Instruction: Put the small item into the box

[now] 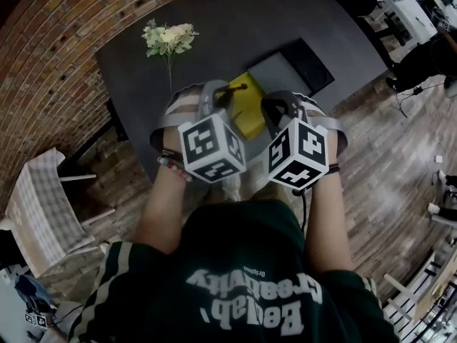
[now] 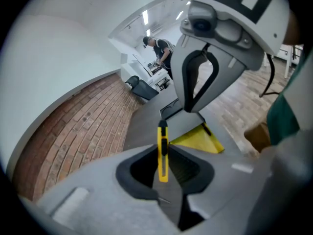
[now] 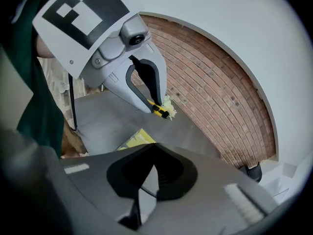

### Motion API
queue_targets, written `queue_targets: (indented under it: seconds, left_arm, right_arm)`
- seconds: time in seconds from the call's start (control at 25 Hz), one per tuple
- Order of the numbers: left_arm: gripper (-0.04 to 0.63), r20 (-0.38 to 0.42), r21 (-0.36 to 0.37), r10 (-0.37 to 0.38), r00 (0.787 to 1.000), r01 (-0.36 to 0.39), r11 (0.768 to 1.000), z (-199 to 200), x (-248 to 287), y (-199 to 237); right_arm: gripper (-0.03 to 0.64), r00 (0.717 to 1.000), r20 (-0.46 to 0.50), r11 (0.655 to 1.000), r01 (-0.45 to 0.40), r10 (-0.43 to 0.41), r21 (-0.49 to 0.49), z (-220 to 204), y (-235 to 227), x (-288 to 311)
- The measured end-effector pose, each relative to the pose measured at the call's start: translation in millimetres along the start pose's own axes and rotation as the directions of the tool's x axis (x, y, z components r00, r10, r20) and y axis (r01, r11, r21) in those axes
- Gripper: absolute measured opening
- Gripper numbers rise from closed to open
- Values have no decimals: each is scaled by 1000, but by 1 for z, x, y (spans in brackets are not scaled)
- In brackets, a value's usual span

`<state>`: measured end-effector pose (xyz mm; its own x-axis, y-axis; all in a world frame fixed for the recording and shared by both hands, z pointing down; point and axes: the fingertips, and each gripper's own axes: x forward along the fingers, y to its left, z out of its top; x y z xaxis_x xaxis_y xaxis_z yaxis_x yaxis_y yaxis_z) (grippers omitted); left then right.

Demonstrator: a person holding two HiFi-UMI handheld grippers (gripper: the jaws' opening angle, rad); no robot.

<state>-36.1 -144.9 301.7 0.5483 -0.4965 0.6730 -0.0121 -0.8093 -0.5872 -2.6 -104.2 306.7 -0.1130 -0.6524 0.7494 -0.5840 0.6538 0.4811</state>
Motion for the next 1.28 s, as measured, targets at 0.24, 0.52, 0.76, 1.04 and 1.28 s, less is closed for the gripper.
queue_targets:
  seconds: [0.24,0.52,0.76,1.04,1.28]
  left_arm:
    - [66,-1,-8,-12,1000,12,1000,3,15,1]
    - [66,-54,-38,-10,998,8,999,7,33,3]
    - [66,-112,-88,-4,994,-6,996,9,54,11]
    - [66,-169,-138,-2,986,-22,990,18,76,14]
    - [67,-223,-178,2,975,-42,983,14,94,16]
  right_arm:
    - [6,1000,-5,1000,-13,13,1,-8,-5,9]
    - [6,998,29,998,-51,51,-22,-20,-21,21]
    - [6,992,73,992,-101,107,-75,-24,-39,38]
    - [6,982,113,983,-140,153,-118,-37,-61,48]
    - [6,968,141,968,-185,210,-170,-44,-66,64]
